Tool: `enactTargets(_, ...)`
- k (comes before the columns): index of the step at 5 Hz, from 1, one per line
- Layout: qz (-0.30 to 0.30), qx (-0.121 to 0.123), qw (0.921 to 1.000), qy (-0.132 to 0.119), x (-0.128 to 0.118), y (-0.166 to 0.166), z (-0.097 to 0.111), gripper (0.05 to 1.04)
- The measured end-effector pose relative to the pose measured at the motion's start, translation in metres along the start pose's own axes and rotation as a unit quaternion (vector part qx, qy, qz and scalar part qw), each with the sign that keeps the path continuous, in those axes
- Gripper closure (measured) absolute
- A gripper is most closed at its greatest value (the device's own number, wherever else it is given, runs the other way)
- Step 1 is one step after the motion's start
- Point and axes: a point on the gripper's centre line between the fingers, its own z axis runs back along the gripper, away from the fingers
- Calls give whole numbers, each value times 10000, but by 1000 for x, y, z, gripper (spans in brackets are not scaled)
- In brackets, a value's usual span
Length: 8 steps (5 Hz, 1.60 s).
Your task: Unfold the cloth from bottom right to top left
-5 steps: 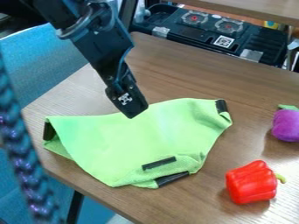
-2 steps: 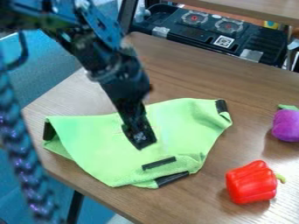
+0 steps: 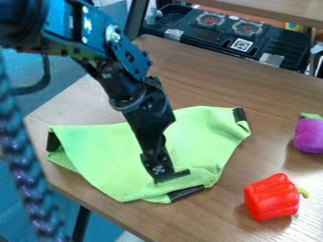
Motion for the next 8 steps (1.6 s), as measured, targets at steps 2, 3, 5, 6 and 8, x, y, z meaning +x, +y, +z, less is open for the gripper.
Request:
enactTargets(2, -196, 14, 9996, 211, -2, -5, -19, 83)
enactTargets(3, -237, 4, 9993, 296, -3, -8, -27, 83)
enactTargets(5, -268, 32, 9988, 413, -5, -11, -37, 399)
enactTargets(6, -261, 52, 9984, 499, -8, -11, -45, 580)
enactTargets(8, -258, 75, 9982, 543, -9, -11, -49, 577)
